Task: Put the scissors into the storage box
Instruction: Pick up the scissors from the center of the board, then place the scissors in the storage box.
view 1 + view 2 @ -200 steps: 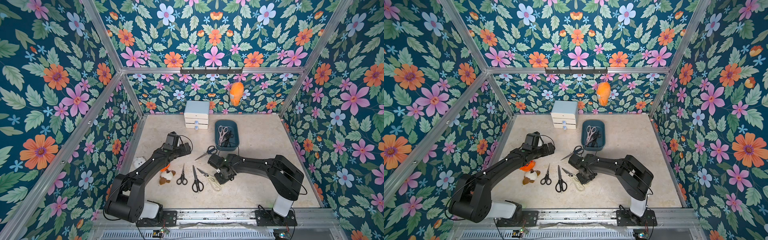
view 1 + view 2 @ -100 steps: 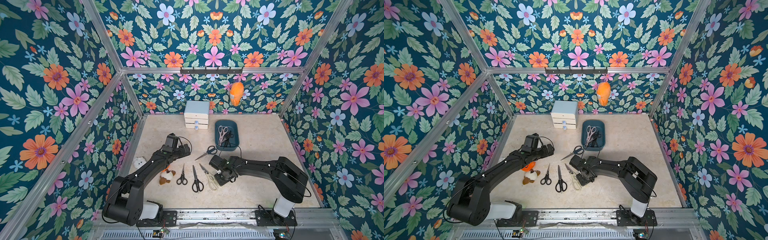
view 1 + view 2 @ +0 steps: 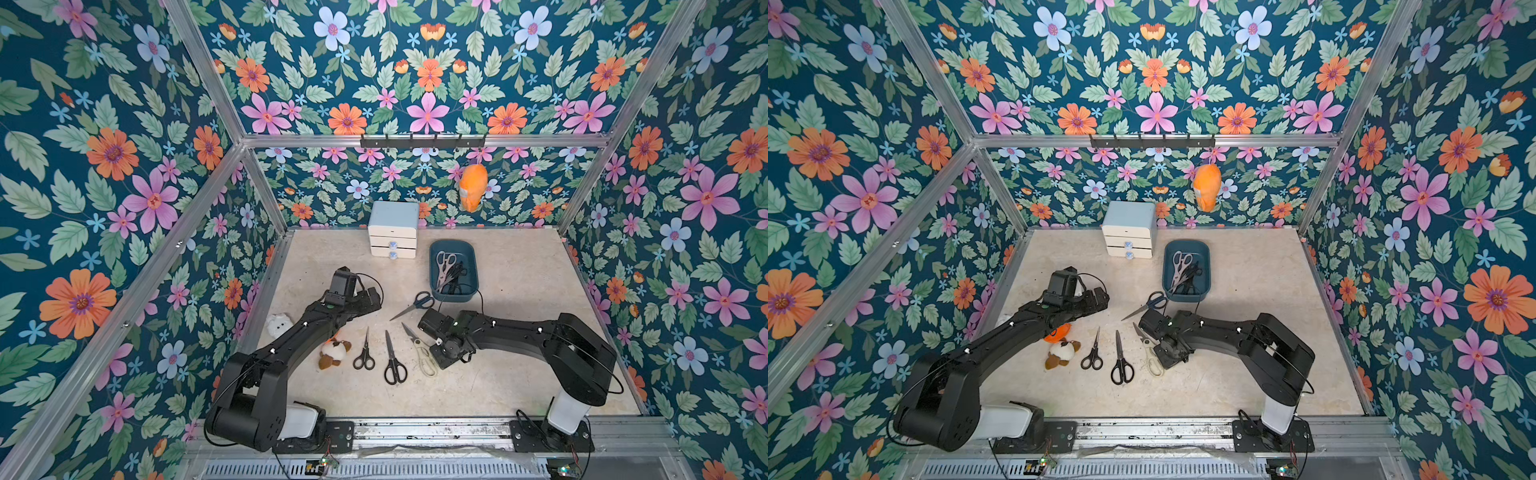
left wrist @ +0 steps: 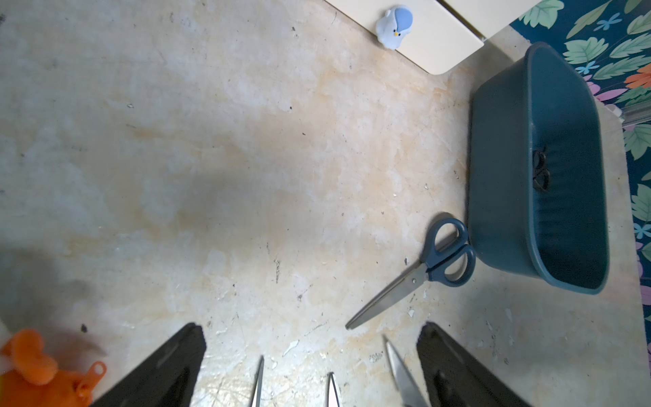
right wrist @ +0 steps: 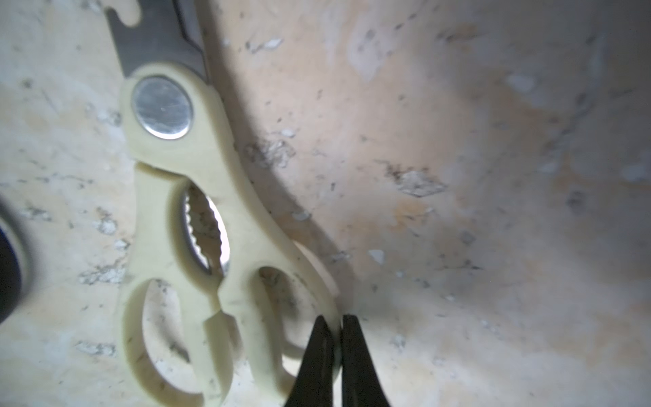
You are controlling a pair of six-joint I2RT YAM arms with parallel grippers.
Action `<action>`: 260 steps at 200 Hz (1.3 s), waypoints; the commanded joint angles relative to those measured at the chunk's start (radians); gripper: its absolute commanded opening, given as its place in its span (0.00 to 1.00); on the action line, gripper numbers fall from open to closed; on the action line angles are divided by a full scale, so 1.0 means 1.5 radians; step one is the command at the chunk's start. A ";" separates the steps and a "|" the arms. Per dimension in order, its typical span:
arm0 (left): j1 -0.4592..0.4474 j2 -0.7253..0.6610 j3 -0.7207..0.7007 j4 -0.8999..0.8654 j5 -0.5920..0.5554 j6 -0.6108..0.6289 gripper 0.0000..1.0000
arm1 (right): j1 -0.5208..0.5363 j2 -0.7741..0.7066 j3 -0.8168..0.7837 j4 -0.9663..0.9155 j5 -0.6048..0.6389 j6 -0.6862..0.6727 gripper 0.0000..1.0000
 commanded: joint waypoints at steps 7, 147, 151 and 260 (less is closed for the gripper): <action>0.000 0.018 0.003 0.027 0.004 0.002 0.99 | 0.003 -0.026 0.057 -0.049 0.078 -0.002 0.00; 0.000 0.098 0.061 0.038 -0.002 -0.022 0.99 | -0.151 0.148 0.436 -0.224 0.208 0.027 0.00; 0.000 0.097 0.060 0.039 -0.005 -0.023 0.99 | -0.157 0.151 0.442 -0.226 0.209 0.026 0.00; 0.000 0.079 0.034 0.050 -0.057 -0.050 0.99 | -0.302 0.260 0.534 -0.235 0.102 0.090 0.00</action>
